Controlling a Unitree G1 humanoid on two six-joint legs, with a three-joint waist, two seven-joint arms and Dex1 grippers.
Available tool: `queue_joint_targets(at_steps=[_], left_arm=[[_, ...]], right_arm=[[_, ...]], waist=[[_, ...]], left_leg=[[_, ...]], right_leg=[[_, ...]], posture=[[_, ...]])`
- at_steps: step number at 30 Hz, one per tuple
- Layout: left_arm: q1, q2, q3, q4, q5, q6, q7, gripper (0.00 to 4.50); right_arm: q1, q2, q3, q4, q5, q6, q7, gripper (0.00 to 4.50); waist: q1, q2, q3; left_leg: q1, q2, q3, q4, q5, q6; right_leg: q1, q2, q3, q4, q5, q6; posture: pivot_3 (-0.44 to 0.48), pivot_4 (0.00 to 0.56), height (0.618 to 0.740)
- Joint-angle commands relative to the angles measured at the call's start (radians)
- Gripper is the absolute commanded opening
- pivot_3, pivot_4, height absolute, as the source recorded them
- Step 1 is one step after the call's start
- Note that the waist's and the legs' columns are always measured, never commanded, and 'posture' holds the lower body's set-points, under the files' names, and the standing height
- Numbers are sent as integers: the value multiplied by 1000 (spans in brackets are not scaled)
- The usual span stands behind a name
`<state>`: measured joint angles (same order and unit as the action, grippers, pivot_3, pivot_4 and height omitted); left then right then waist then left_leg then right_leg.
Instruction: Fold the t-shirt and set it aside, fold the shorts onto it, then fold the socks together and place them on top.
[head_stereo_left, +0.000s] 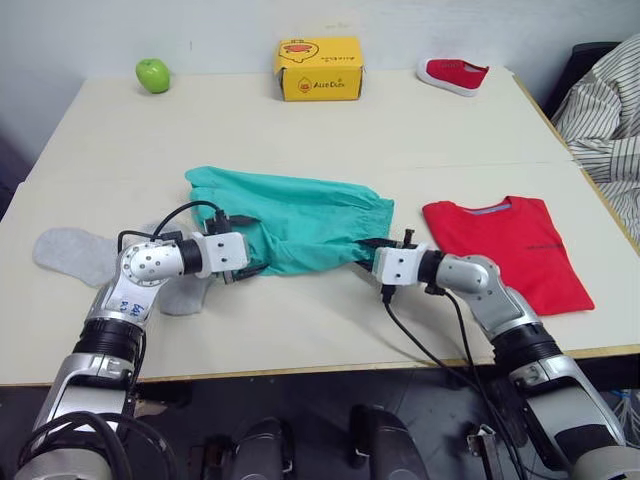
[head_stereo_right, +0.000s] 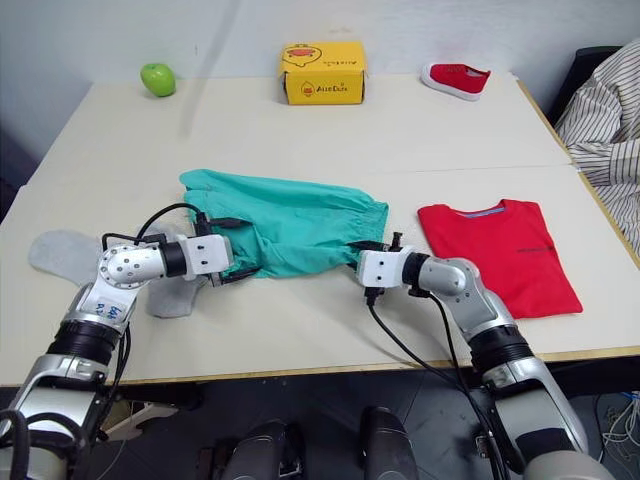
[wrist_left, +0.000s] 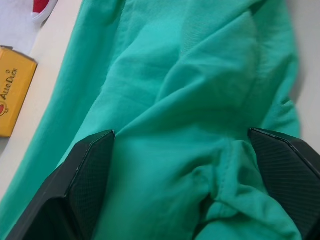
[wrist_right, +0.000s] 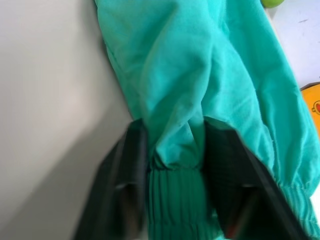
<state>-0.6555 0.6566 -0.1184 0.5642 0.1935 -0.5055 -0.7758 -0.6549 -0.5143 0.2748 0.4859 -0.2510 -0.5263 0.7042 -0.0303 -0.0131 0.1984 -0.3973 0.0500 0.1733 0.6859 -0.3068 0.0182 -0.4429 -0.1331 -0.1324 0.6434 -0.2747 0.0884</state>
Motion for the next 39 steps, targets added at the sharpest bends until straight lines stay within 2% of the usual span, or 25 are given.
queue_joint_targets(at_steps=[1, 2, 5, 12, 16, 20, 24, 28, 30, 33, 36, 39], left_arm=[[12, 18, -35, 59, 35, -2, -8, 3615], [13, 22, -41, 58, 33, -3, -14, 3235], [28, 45, -57, 1, 4, 7, -88, 2244], [97, 113, -27, -288, -125, 104, -227, 27], [272, 197, 3, -541, -246, 232, -320, 27], [453, 235, 74, -744, -331, 362, -294, 27], [635, 227, 118, -886, -329, 415, -232, 27], [724, 190, 131, -945, -299, 457, -145, 27], [752, 174, 147, -972, -330, 507, -122, 27], [771, 165, 166, -1007, -380, 570, -116, 730], [814, 196, 227, -1054, -527, 679, -188, 1688], [811, 210, 340, -1077, -760, 846, -223, 2677]], right_arm=[[-24, -8, -16, 13, 10, -34, -16, 346], [-24, -13, -22, 14, 16, -39, -14, 6], [-15, -45, -42, 10, 44, -69, 7, 0], [40, -169, -80, -22, 165, -185, 110, 0], [128, -257, -104, -49, 253, -245, 192, 0], [233, -321, -122, -95, 320, -279, 232, 0], [327, -354, -139, -115, 341, -312, 232, 0], [368, -348, -147, -106, 325, -335, 213, 0], [382, -344, -148, -117, 361, -297, 226, 0], [410, -351, -149, -166, 454, -211, 276, 0], [476, -396, -151, -252, 561, -112, 386, 878], [548, -442, -180, -375, 677, 60, 452, 1874]], waist=[[0, 0, 0], [0, 0, 0], [-1, 0, 0], [2, 0, 0], [-1, 0, 0], [0, 0, 0], [1, 0, 0], [4, 0, 0], [4, 0, 0], [5, 0, 0], [5, 0, 0], [6, 0, 0]], left_leg=[[1, 0, 0, 0, 0, 0], [2, 0, 0, -1, 0, 0], [7, 0, 0, -2, 0, 0], [7, 1, 0, -3, -1, 1], [7, 2, -2, -4, -1, 1], [9, 8, -1, -3, -3, 0], [11, 9, -1, -2, -4, 0], [16, 10, -1, -2, -6, 0], [16, 10, -1, -2, -6, 0], [16, 11, -2, -2, -6, 0], [16, 11, -1, -2, -7, 0], [16, 12, -3, -3, -8, 0]], right_leg=[[0, 0, 1, 0, 0, 0], [1, 0, 1, 0, 0, 0], [5, 0, 1, 0, 0, 0], [5, 0, 2, -1, 0, 0], [4, 0, 3, -2, 0, 0], [5, 2, 3, -4, -1, -1], [8, 2, 4, -8, -1, -1], [14, 2, 3, -12, -1, -2], [14, 2, 3, -12, -1, -2], [14, 2, 3, -12, -1, -2], [14, 2, 3, -13, -1, -2], [16, 2, 3, -14, -1, -2]], posture=[[0, 150, 740], [0, 150, 740], [0, 150, 740], [0, 150, 740], [0, 150, 740], [0, 150, 740], [0, 150, 740], [0, 150, 740], [0, 150, 740], [0, 150, 740], [0, 150, 740], [0, 150, 740]])
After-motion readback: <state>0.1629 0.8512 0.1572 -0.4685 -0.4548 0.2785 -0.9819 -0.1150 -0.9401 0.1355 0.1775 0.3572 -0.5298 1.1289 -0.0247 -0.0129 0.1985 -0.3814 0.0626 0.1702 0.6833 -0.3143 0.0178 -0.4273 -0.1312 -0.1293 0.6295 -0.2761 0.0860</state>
